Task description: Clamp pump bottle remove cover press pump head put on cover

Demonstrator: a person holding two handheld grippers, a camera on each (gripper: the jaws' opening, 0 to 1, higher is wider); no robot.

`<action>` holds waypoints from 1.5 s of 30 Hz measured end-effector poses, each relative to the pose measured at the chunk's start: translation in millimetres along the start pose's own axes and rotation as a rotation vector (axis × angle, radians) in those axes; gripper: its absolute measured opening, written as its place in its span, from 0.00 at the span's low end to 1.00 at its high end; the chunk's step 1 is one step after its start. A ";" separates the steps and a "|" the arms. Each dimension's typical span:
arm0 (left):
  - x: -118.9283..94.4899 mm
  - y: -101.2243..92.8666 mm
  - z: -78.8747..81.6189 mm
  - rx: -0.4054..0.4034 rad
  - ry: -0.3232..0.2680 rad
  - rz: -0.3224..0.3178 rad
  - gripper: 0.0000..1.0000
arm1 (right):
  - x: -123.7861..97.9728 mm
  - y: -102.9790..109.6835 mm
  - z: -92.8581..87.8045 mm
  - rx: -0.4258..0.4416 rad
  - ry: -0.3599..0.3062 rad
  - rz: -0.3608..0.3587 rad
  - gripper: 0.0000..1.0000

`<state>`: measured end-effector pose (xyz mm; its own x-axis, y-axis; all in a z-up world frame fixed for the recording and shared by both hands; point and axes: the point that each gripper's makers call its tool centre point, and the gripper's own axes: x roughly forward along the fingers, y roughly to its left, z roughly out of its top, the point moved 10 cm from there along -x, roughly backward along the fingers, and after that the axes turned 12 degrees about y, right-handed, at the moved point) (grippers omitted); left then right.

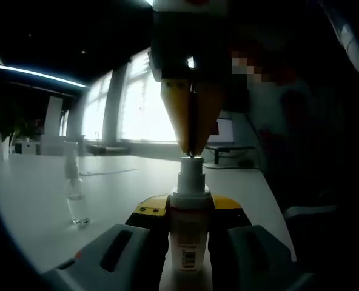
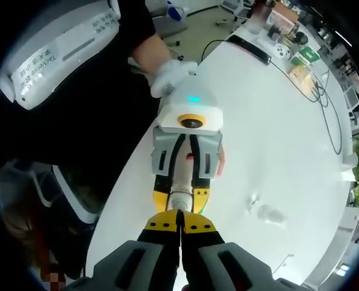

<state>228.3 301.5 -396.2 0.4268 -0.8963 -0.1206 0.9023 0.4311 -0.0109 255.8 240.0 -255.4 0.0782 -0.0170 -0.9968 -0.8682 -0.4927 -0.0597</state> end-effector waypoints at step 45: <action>0.0 -0.1 0.0 0.000 0.000 0.000 0.15 | 0.3 -2.2 0.7 0.005 0.001 0.012 0.00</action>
<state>228.2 301.4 -396.2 0.4266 -0.8964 -0.1207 0.9023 0.4309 -0.0110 257.3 241.7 -255.6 0.0684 -0.0241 -0.9974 -0.8716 -0.4878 -0.0480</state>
